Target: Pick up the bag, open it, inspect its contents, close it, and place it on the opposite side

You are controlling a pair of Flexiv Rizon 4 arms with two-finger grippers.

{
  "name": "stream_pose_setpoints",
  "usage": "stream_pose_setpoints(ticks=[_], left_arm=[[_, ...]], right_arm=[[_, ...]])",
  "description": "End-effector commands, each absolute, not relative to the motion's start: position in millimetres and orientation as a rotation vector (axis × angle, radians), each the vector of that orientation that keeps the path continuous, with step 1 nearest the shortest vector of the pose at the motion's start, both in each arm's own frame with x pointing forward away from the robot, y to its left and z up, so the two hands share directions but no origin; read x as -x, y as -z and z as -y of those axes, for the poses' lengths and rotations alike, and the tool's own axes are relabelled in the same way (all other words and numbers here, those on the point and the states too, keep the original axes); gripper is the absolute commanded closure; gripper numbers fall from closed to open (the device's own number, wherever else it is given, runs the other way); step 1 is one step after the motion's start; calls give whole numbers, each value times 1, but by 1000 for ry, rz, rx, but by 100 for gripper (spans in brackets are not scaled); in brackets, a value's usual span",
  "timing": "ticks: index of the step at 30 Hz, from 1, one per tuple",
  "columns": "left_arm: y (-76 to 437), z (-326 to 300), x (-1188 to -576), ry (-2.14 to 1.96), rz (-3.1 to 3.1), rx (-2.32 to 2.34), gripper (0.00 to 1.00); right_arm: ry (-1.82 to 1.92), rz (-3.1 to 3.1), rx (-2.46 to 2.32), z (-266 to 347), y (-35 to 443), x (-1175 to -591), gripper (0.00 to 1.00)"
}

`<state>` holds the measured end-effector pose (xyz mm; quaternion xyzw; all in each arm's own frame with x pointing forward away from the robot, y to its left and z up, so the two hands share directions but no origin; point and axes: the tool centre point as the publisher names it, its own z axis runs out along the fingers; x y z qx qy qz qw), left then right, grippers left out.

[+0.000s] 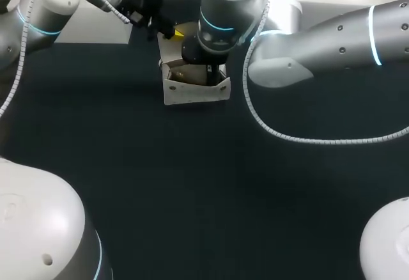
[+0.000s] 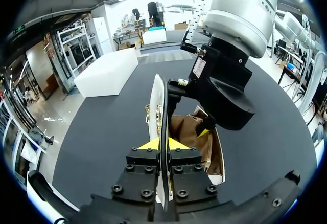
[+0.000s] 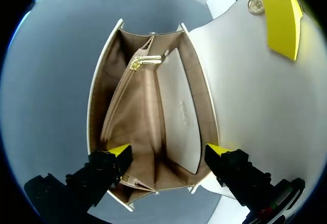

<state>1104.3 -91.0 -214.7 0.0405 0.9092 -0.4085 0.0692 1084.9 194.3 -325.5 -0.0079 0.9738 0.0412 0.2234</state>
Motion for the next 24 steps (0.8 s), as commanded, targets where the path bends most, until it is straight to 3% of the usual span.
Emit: stream_pose_setpoints(ticks=[1,16,21,23,24], left_arm=[[216,90,-1105,1235,-2735,-126,100],[215,92,-1102,1222,-2720,-147,100],[213,91,-1100,1225,-2710,-156,100],[212,91,-1099,1225,-2705,-163,100],[212,91,-1099,1223,-2703,-167,100]], right_arm=[[-105,-2690,20,-194,333,-1088,0],[-114,-2645,-11,-192,320,-1091,0],[-116,-2625,-15,-192,314,-1092,25],[-118,-2614,-17,-193,311,-1092,47],[-121,-2606,-19,-193,310,-1092,50]])
